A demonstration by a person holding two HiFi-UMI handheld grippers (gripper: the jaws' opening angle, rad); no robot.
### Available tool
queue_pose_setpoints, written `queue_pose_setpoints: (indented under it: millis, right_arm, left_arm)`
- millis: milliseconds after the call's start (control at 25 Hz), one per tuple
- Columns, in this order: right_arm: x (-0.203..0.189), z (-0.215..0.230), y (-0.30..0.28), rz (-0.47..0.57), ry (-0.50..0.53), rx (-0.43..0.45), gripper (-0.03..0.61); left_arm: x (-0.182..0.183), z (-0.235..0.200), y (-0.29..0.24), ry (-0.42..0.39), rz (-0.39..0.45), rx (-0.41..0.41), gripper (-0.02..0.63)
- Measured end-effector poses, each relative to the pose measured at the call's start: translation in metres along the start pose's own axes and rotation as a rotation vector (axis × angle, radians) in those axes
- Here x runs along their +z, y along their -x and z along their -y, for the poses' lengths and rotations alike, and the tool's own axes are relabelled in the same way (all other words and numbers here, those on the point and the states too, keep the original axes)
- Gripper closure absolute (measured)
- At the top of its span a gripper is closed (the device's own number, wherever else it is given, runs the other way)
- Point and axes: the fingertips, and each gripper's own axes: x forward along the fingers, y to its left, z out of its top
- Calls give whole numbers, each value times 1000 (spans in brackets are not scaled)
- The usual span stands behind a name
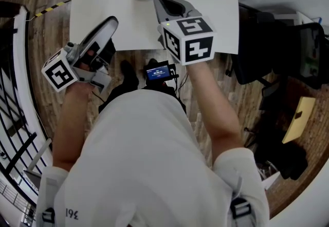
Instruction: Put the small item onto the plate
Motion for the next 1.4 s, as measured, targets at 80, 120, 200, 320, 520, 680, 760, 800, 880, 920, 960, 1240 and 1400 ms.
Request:
queue_pose_setpoints:
  millis: [80,120,200,320,520,680,760,800,880,920,960,1240,1400]
  right_arm:
    - [4,-5,10,17,-16,7,577]
    - [5,-7,14,26,-27,11,577]
    - [8,-12,23,44,-52,18,577]
    - [14,-16,36,73,-91,29,577]
    - [20,-24,55,106,-107,39,577]
    - [19,-32,65,119,-165,72,577]
    - [18,-36,70,127,-211,95,577]
    - [18,-37,73,131,-230,105,577]
    - [16,-41,78,141,-245,116,577]
    - [16,-42,81,143,-236,115,577]
    - [15,-44,84,144,-222,112,577]
    - [15,-52,101,174,-209,126,577]
    - [28,-57,110,202,-214,142,577]
  left_arm:
    - [2,8,4,1,13,-11,520]
    - [3,12,6,1,17,-16,520]
    - [3,19,12,-1,22,-26,520]
    - [2,28,16,-8,29,-34,520]
    - [-6,46,22,-4,38,-54,520]
    - [-11,53,29,3,38,-50,520]
    - [-10,55,34,10,50,-52,520]
    - [-9,57,36,12,55,-54,521]
    - [-8,61,41,13,62,-53,520]
    - [-9,63,44,10,64,-51,520]
    - [-9,65,47,7,64,-51,520]
    - [-13,79,56,23,78,-75,520]
    - [-12,86,54,42,85,-96,521]
